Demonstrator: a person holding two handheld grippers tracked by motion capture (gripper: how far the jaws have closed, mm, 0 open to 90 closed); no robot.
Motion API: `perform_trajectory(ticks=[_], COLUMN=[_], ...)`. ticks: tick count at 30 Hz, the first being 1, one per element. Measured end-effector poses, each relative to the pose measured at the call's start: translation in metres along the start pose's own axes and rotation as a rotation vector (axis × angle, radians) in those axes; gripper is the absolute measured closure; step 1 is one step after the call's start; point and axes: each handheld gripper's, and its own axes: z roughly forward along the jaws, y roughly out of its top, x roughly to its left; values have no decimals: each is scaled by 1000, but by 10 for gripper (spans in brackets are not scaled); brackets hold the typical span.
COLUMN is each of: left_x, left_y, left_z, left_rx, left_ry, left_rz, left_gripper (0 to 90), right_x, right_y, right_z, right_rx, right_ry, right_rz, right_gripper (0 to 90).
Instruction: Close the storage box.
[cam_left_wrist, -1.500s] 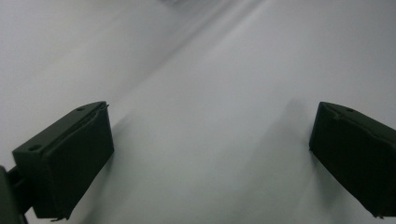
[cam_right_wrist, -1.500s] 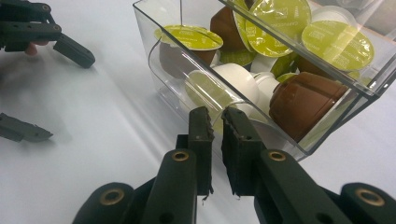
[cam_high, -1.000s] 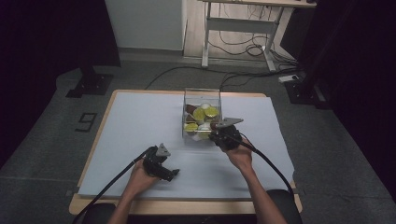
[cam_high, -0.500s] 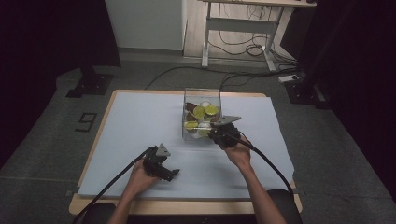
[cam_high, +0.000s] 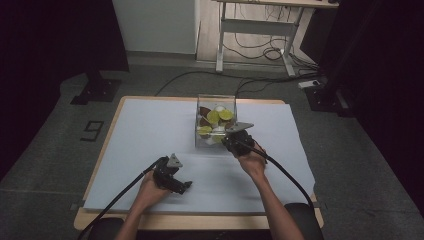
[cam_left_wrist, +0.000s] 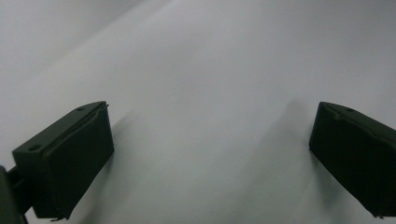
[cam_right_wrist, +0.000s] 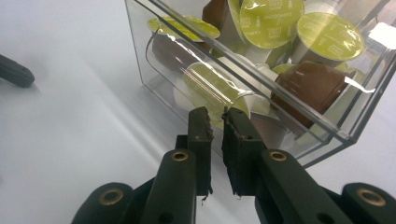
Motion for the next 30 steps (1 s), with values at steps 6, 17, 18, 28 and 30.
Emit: perform_trajectory(ticks=[6,17,18,28,30], left_x=[0,0,0,0,0], left_y=[0,0,0,0,0], left_z=[0,0,0,0,0], left_rx=[0,0,-1,0,0], left_ry=[0,0,0,0,0], left_rz=[0,0,0,0,0], left_gripper=[0,0,0,0,0], right_x=[-3,-6,-6,-6,-6], right_y=[1,6,6,6,6], right_z=[4,11,11,12,12], right_rx=[-9,-19,-20,-24,-25], right_ry=[-26,-55,-56,-60,-60], right_rz=[15,45,45,49,51], right_gripper=[811,812,812,810,811])
